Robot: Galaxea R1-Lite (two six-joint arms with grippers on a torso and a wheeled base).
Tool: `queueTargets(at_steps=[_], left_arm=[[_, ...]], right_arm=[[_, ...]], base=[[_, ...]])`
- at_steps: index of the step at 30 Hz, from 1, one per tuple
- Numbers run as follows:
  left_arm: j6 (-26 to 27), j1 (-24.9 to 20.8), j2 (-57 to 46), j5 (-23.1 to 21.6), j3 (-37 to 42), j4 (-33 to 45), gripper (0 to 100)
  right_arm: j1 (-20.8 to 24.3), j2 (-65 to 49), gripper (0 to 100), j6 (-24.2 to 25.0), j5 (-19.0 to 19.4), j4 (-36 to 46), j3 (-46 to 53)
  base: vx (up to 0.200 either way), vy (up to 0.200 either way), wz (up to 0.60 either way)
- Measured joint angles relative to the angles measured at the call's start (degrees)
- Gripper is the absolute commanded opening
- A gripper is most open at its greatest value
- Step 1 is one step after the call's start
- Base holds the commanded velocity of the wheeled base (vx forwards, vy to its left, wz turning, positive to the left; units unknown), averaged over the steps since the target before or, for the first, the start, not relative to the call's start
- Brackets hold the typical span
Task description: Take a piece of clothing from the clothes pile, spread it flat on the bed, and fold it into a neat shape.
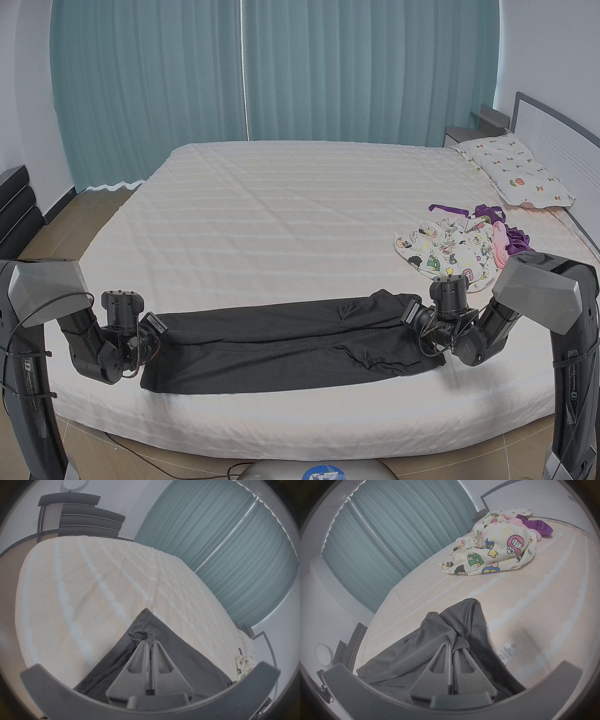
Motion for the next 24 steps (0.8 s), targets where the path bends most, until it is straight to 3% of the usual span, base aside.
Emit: queueTargets(at_steps=[24], left_arm=[[3.0,0.0,0.6,0.9,1.0,1.8,0]], right_arm=[[0.3,0.1,0,-1.0,0.0,2.6,0.7]], base=[[0.0,0.0,0.0]])
